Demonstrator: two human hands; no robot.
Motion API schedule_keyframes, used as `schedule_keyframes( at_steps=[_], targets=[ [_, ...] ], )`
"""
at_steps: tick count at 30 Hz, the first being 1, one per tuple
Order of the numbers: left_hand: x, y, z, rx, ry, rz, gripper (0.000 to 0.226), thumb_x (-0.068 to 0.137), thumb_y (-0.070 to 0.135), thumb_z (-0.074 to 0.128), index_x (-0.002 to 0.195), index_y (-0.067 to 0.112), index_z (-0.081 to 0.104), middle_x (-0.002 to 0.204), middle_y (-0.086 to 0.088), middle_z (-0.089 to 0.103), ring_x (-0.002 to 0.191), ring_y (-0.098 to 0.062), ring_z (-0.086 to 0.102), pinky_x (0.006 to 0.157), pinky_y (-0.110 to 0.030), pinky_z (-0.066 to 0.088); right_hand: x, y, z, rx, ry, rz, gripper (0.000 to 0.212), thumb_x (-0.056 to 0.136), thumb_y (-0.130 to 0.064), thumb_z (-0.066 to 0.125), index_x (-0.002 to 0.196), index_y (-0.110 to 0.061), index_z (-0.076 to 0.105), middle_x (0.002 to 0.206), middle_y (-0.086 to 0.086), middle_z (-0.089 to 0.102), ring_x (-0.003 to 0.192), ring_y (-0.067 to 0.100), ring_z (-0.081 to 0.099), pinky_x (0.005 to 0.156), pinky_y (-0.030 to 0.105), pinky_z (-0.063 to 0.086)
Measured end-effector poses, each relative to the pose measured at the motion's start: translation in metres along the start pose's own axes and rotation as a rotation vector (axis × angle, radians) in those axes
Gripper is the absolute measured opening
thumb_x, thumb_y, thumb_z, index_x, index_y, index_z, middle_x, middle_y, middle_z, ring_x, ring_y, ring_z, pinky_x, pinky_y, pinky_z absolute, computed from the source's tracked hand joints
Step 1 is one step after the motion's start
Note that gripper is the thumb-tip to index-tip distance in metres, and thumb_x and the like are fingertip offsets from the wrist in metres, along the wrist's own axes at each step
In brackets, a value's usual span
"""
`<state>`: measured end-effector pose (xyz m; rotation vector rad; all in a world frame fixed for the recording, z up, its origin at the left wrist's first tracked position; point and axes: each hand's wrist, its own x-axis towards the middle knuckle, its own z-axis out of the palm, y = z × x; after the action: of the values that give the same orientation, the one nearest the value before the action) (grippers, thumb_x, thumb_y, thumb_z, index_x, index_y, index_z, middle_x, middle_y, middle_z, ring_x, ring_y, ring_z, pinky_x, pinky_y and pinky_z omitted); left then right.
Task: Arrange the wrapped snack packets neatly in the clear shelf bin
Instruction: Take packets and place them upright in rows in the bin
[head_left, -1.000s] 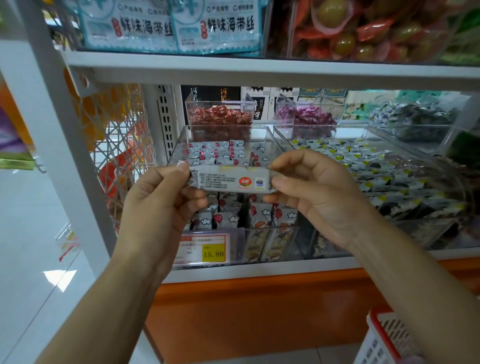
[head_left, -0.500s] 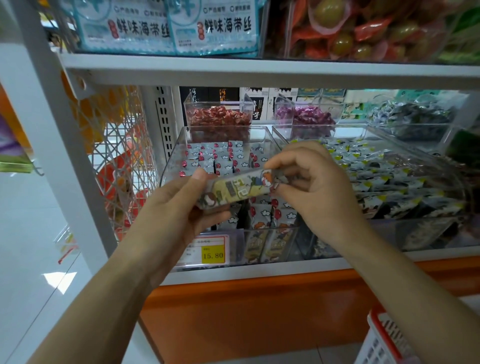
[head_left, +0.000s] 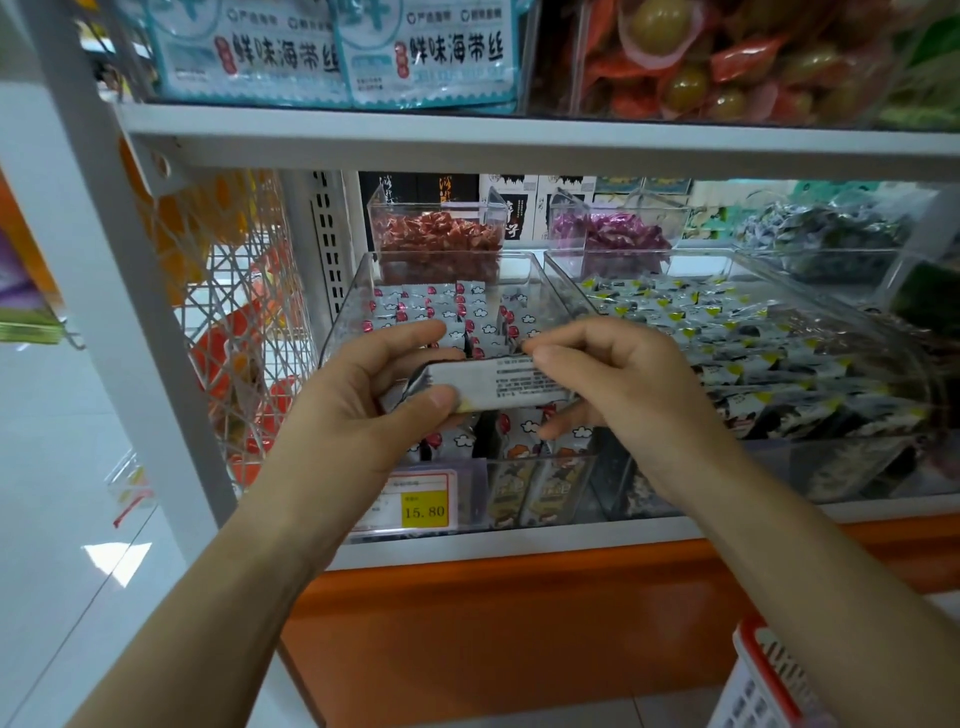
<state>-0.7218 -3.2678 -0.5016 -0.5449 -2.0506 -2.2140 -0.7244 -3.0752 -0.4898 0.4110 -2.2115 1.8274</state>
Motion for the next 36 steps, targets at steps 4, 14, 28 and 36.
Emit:
schedule_keyframes(
  at_steps=[4, 14, 28, 36],
  targets=[
    [-0.002, 0.0, 0.005, 0.141, -0.022, 0.072, 0.048, 0.069, 0.015, 0.063, 0.115, 0.028, 0.058, 0.107, 0.012, 0.069, 0.101, -0.008, 0.065, 0.079, -0.017, 0.053, -0.001, 0.002, 0.003, -0.072, 0.092, -0.005, 0.012, 0.086, -0.016, 0.063, 0.075, -0.014, 0.066, 0.08, 0.01, 0.066, 0.069, 0.017, 0.067, 0.048, 0.021, 0.054],
    [-0.003, -0.004, 0.008, 0.374, 0.034, 0.137, 0.034, 0.089, 0.01, 0.056, 0.116, 0.03, 0.06, 0.103, 0.014, 0.067, 0.09, 0.001, 0.065, 0.072, -0.008, 0.05, -0.002, 0.002, 0.001, -0.075, 0.078, -0.019, 0.009, 0.087, -0.022, 0.061, 0.086, -0.016, 0.069, 0.076, -0.001, 0.068, 0.068, 0.013, 0.069, 0.054, 0.03, 0.059],
    [0.029, -0.007, -0.037, 1.208, 0.221, 0.122, 0.076, 0.088, 0.054, 0.043, 0.149, 0.019, 0.016, 0.157, -0.005, 0.014, 0.144, -0.025, 0.01, 0.115, -0.044, 0.011, 0.06, -0.003, 0.025, -0.153, 0.212, -0.087, 0.024, 0.084, -0.005, 0.065, 0.104, -0.009, 0.054, 0.108, 0.011, 0.062, 0.078, 0.022, 0.069, 0.061, 0.029, 0.059],
    [0.039, -0.029, -0.044, 1.186, 0.164, 0.024, 0.086, 0.084, 0.062, 0.035, 0.15, 0.016, 0.004, 0.159, -0.002, 0.005, 0.144, -0.02, -0.001, 0.105, -0.028, -0.004, 0.152, 0.008, 0.076, -0.608, 0.07, -0.263, 0.018, 0.087, -0.01, 0.062, 0.104, -0.004, 0.059, 0.096, 0.002, 0.059, 0.087, 0.012, 0.053, 0.082, 0.027, 0.05]
  ],
)
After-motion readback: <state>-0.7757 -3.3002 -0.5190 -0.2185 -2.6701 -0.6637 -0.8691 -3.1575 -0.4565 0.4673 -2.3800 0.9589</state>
